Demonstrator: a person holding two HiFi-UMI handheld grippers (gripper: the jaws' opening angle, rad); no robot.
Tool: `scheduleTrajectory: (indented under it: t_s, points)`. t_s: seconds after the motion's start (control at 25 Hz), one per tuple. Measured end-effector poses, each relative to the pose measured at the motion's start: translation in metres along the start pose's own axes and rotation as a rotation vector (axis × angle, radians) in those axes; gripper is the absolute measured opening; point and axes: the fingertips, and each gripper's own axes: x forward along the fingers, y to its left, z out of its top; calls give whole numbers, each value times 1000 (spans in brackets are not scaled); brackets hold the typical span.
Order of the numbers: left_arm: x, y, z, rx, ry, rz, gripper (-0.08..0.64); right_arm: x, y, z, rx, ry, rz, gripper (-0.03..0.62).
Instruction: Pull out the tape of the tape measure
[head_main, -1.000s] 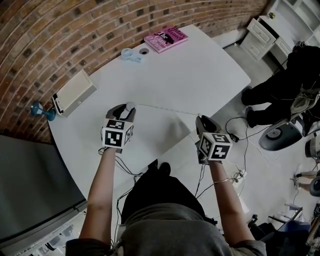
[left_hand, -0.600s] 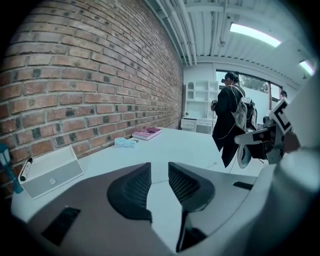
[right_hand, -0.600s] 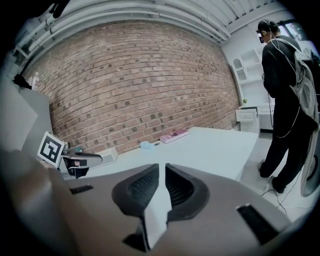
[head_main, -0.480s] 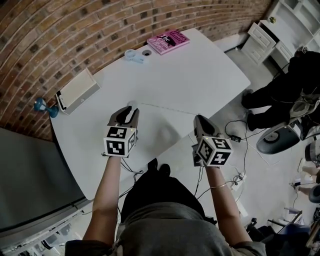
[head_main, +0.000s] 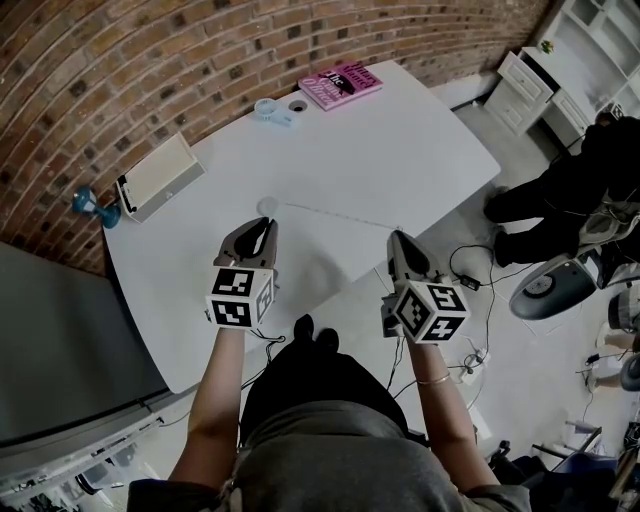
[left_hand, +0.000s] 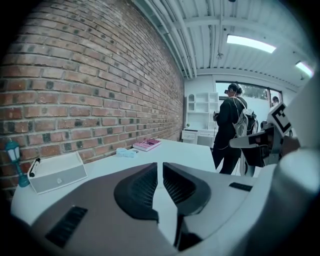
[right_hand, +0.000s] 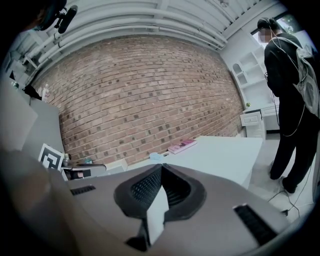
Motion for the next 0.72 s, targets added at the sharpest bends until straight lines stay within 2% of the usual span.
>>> scheduleTrajectory:
  t_s: [0.52,0.72]
  points:
    - [-19,-8,3,-67,-51,10,32,-11,19,-4,-29,5,50,2]
    - [-20,-9,5,-69,-58,13,32,-9,19,-4,-32,8,51,2]
